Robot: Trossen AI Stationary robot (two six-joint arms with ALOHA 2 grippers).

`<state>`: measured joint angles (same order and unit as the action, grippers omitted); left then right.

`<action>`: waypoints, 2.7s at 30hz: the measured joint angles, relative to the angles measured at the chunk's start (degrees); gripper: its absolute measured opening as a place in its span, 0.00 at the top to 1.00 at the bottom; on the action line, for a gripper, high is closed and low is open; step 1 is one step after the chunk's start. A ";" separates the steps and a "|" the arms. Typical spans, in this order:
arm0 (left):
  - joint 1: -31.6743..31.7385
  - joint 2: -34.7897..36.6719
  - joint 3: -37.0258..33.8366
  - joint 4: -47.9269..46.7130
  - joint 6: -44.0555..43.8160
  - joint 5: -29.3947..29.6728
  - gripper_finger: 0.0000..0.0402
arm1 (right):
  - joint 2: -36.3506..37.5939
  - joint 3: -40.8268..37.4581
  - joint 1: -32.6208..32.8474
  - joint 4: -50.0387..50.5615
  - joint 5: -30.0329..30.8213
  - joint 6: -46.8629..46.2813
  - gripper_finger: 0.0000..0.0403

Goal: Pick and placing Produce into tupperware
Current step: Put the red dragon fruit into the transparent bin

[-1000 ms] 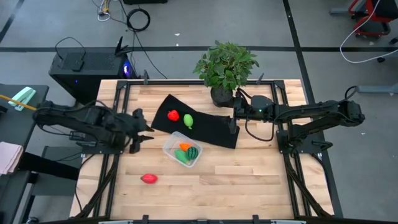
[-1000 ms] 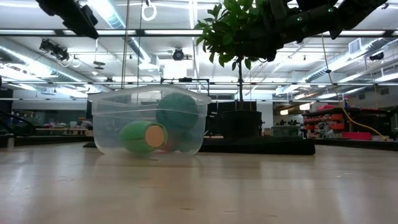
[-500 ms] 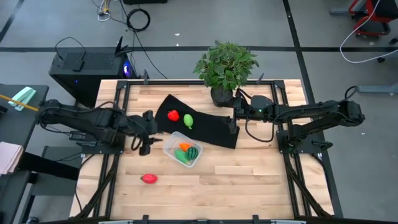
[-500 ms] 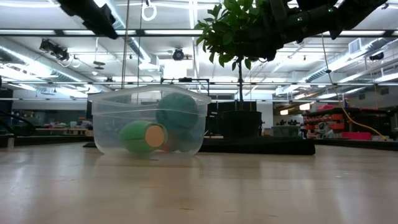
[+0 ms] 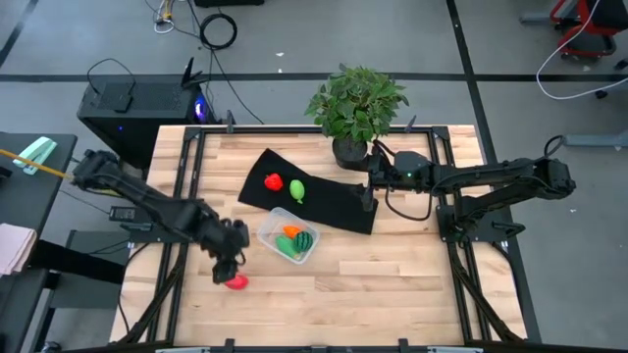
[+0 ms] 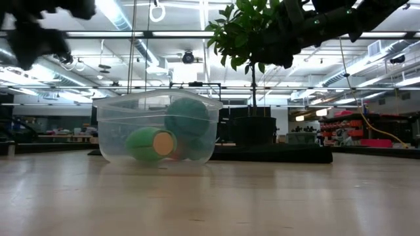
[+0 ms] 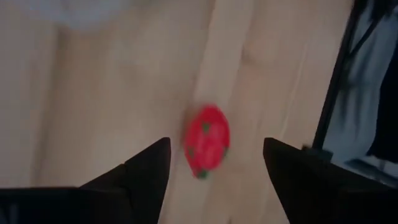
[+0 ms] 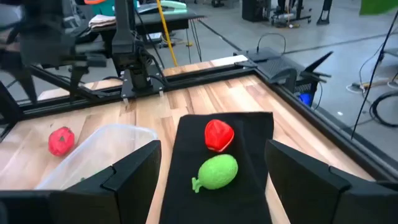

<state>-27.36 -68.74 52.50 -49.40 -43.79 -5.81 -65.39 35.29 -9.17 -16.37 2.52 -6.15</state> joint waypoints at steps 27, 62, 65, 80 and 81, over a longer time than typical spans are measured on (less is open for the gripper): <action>-4.89 -11.18 -0.01 2.55 -10.61 -5.01 0.41 | 0.00 0.00 0.00 7.19 0.00 -4.22 0.28; 0.22 -18.46 -0.05 3.02 -3.50 -12.21 0.26 | 0.00 0.00 0.00 9.75 0.00 -3.10 0.28; -0.50 -20.07 -0.05 3.07 -3.53 -12.01 0.26 | 0.00 0.00 -0.02 9.99 0.00 -3.10 0.28; -1.42 -23.27 -0.05 4.29 -1.94 -12.84 0.30 | 0.00 0.00 0.00 10.08 0.00 -3.10 0.28; -1.52 -23.27 -0.05 4.67 -1.58 -12.79 0.30 | 0.00 0.00 -0.02 10.09 0.00 -3.10 0.28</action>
<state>-28.88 -92.01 52.45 -44.73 -45.38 -18.60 -65.39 35.29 -9.19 -6.28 2.52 -9.26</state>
